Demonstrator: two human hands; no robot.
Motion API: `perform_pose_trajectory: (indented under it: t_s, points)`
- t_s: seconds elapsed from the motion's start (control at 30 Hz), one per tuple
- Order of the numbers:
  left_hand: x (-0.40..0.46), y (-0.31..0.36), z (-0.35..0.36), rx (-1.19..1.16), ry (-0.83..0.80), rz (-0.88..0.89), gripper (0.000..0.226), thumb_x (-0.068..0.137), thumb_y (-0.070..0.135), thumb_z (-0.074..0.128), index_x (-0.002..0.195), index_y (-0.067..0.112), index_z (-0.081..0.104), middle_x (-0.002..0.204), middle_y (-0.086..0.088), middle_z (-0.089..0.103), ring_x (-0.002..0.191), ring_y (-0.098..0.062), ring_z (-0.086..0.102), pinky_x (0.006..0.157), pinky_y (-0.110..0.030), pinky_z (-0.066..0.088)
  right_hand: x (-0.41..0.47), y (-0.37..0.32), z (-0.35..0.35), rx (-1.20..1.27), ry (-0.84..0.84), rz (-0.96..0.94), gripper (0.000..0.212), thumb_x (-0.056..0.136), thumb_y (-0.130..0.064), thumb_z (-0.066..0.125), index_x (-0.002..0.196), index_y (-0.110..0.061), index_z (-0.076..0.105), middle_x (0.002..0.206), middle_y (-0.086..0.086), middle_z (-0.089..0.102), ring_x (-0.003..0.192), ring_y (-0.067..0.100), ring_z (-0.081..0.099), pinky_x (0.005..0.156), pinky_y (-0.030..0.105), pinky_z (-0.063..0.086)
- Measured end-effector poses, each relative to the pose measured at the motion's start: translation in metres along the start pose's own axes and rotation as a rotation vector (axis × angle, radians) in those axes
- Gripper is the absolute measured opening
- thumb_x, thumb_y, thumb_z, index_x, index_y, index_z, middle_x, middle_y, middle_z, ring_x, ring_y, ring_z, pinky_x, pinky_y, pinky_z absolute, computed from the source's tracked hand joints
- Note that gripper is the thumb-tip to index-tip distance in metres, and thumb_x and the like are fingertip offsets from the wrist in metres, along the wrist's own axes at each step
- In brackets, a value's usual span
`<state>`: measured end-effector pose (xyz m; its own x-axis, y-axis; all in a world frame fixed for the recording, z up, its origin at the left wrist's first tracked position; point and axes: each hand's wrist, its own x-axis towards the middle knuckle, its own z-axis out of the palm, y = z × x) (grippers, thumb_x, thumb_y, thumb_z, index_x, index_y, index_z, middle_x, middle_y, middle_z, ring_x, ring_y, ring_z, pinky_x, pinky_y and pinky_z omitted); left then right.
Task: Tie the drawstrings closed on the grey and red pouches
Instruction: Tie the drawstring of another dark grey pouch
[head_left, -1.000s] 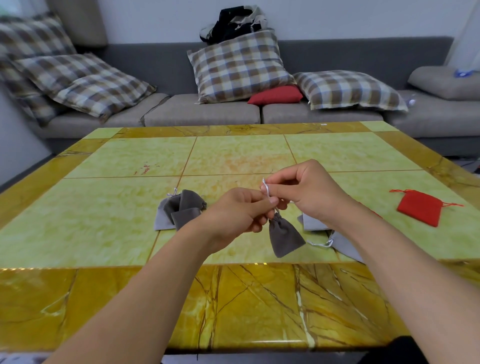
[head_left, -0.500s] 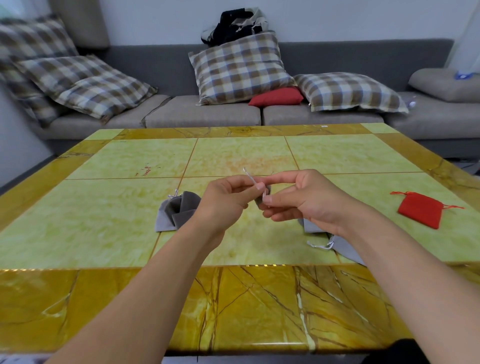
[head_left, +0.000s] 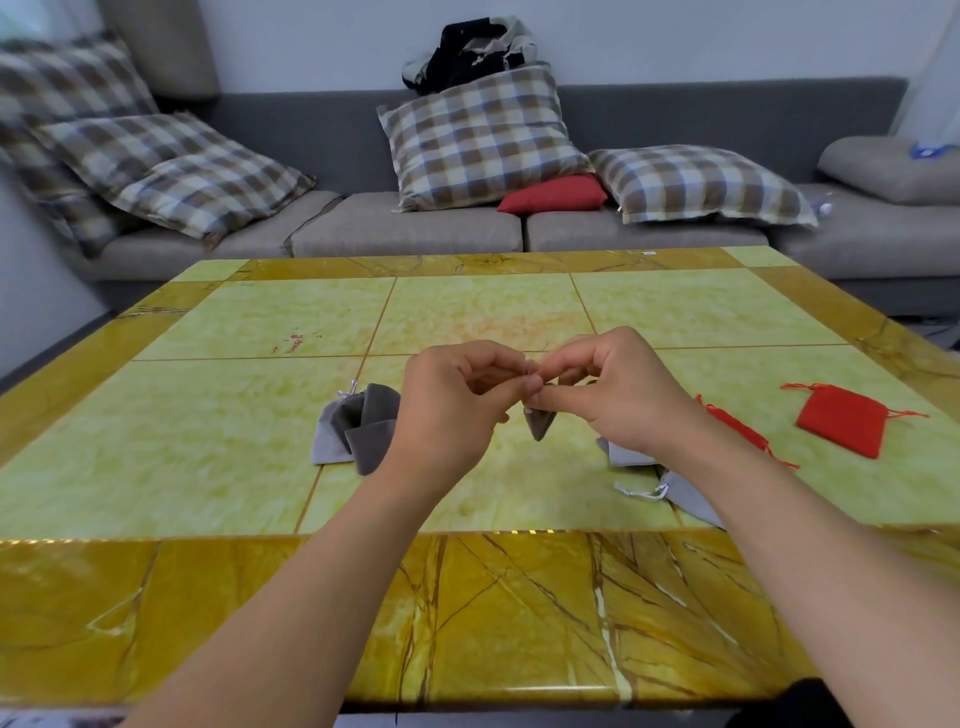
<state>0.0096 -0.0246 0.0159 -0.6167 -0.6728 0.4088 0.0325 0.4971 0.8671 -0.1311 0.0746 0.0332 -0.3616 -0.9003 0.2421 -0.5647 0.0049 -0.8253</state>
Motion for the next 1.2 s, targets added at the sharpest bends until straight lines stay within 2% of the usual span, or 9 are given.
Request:
perform_pose_trajectory:
  t_s: [0.1, 0.23, 0.37, 0.47, 0.6, 0.77, 0.83, 1.0, 1.2]
  points:
    - [0.002, 0.000, -0.002, -0.036, 0.022, -0.032, 0.008, 0.080, 0.011, 0.080, 0.087, 0.017, 0.080, 0.076, 0.002, 0.077, 0.069, -0.017, 0.072, 0.058, -0.024, 0.056, 0.000, 0.001, 0.001, 0.031, -0.023, -0.011, 0.006, 0.083, -0.013, 0.076, 0.085, -0.018, 0.080, 0.074, 0.002, 0.077, 0.076, 0.017, 0.074, 0.085, 0.044, 0.056]
    - [0.002, 0.002, -0.004, -0.114, 0.026, -0.077, 0.011, 0.077, 0.011, 0.081, 0.088, 0.014, 0.080, 0.079, 0.001, 0.078, 0.073, -0.019, 0.073, 0.065, -0.027, 0.058, 0.000, -0.001, 0.001, 0.141, -0.002, 0.018, 0.008, 0.080, -0.005, 0.078, 0.087, -0.006, 0.080, 0.072, -0.001, 0.075, 0.062, -0.002, 0.064, 0.060, 0.014, 0.047]
    - [0.001, 0.005, -0.004, -0.141, 0.020, -0.056, 0.013, 0.076, 0.009, 0.082, 0.088, 0.013, 0.079, 0.080, 0.003, 0.078, 0.075, -0.007, 0.073, 0.071, -0.020, 0.056, 0.003, 0.002, -0.001, 0.261, 0.122, 0.045, 0.015, 0.070, -0.011, 0.086, 0.082, -0.004, 0.079, 0.076, 0.008, 0.076, 0.067, 0.008, 0.065, 0.058, 0.021, 0.044]
    - [0.002, 0.006, -0.006, -0.136, 0.022, -0.066, 0.014, 0.075, 0.009, 0.082, 0.088, 0.014, 0.079, 0.079, 0.004, 0.078, 0.070, -0.003, 0.071, 0.069, -0.017, 0.054, 0.002, 0.001, 0.001, 0.265, 0.111, 0.018, 0.019, 0.074, -0.008, 0.083, 0.086, 0.003, 0.075, 0.075, 0.013, 0.075, 0.064, 0.012, 0.069, 0.057, 0.016, 0.048]
    - [0.001, 0.005, -0.004, -0.117, 0.041, -0.070, 0.013, 0.075, 0.008, 0.082, 0.088, 0.011, 0.079, 0.077, 0.002, 0.077, 0.064, -0.003, 0.067, 0.063, -0.016, 0.053, 0.002, 0.003, 0.005, 0.051, 0.134, -0.062, 0.011, 0.078, -0.013, 0.082, 0.075, -0.005, 0.075, 0.068, 0.005, 0.074, 0.064, 0.021, 0.072, 0.065, 0.035, 0.059]
    - [0.000, 0.004, 0.001, -0.043, 0.129, -0.018, 0.009, 0.078, 0.009, 0.081, 0.086, 0.014, 0.080, 0.075, 0.007, 0.076, 0.061, 0.002, 0.066, 0.062, -0.014, 0.052, 0.002, 0.002, 0.016, -0.143, 0.241, -0.132, 0.008, 0.079, -0.012, 0.074, 0.085, -0.017, 0.072, 0.059, -0.005, 0.070, 0.055, 0.008, 0.064, 0.060, 0.023, 0.050]
    - [0.000, 0.003, 0.003, -0.003, 0.147, 0.002, 0.009, 0.078, 0.010, 0.081, 0.085, 0.016, 0.080, 0.075, 0.008, 0.076, 0.065, 0.000, 0.069, 0.066, -0.017, 0.055, 0.002, 0.000, 0.020, -0.233, 0.224, -0.151, 0.012, 0.082, -0.013, 0.068, 0.090, -0.019, 0.074, 0.061, -0.007, 0.068, 0.058, 0.007, 0.062, 0.059, 0.024, 0.048]
    - [0.003, -0.002, 0.003, 0.069, 0.113, 0.042, 0.006, 0.083, 0.009, 0.077, 0.086, 0.014, 0.074, 0.077, 0.003, 0.074, 0.072, -0.010, 0.070, 0.069, -0.022, 0.056, 0.002, -0.003, 0.025, -0.379, 0.232, -0.222, 0.026, 0.085, -0.009, 0.059, 0.060, -0.013, 0.058, 0.050, -0.006, 0.046, 0.048, 0.012, 0.042, 0.049, 0.029, 0.030]
    - [0.006, -0.003, -0.004, 0.134, -0.011, 0.063, 0.009, 0.092, 0.009, 0.066, 0.093, 0.017, 0.063, 0.082, -0.001, 0.070, 0.080, -0.020, 0.068, 0.076, -0.042, 0.058, 0.003, -0.003, 0.034, -0.350, 0.312, -0.237, 0.024, 0.085, -0.013, 0.056, 0.061, -0.012, 0.059, 0.049, -0.002, 0.047, 0.049, 0.019, 0.043, 0.049, 0.034, 0.035]
